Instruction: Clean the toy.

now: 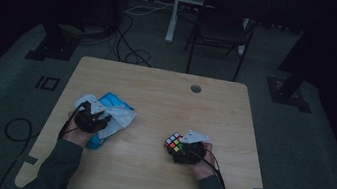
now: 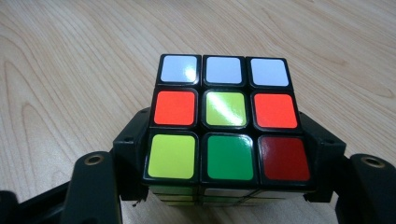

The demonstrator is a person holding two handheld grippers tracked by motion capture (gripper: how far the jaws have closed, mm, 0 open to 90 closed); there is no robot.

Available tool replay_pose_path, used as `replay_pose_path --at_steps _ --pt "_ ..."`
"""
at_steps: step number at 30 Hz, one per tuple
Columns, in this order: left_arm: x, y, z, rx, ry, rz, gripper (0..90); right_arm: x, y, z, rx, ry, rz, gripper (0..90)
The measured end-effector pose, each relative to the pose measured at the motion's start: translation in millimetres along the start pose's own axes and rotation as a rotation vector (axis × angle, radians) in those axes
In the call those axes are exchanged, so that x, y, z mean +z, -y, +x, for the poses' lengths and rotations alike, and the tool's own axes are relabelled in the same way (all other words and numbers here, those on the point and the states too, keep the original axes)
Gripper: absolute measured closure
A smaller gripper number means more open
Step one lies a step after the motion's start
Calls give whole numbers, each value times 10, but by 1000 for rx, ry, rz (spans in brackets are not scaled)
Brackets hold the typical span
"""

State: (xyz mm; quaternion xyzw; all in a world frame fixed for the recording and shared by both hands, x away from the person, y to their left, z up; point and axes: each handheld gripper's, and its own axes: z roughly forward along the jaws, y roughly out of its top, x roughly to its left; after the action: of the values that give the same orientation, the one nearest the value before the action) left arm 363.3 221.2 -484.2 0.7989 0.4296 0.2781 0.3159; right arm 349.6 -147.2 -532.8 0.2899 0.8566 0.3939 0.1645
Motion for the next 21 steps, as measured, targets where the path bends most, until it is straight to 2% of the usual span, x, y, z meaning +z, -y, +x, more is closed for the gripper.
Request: replay_pose_path --at_steps 5,7,16,19,21 --pt "-30 -13 66 -40 33 -19 633 -1 1 -3 0 2 -1 336" --pt "-35 -21 76 -43 43 -25 634 0 2 -5 1 1 0 336" --pt "69 -87 90 -33 36 -2 768 2 7 -14 4 1 0 337" --pt "84 -114 65 -26 13 -1 848 3 7 -15 5 0 -1 337" --pt "93 -129 68 -38 16 -6 847 3 8 -15 4 0 -1 337"
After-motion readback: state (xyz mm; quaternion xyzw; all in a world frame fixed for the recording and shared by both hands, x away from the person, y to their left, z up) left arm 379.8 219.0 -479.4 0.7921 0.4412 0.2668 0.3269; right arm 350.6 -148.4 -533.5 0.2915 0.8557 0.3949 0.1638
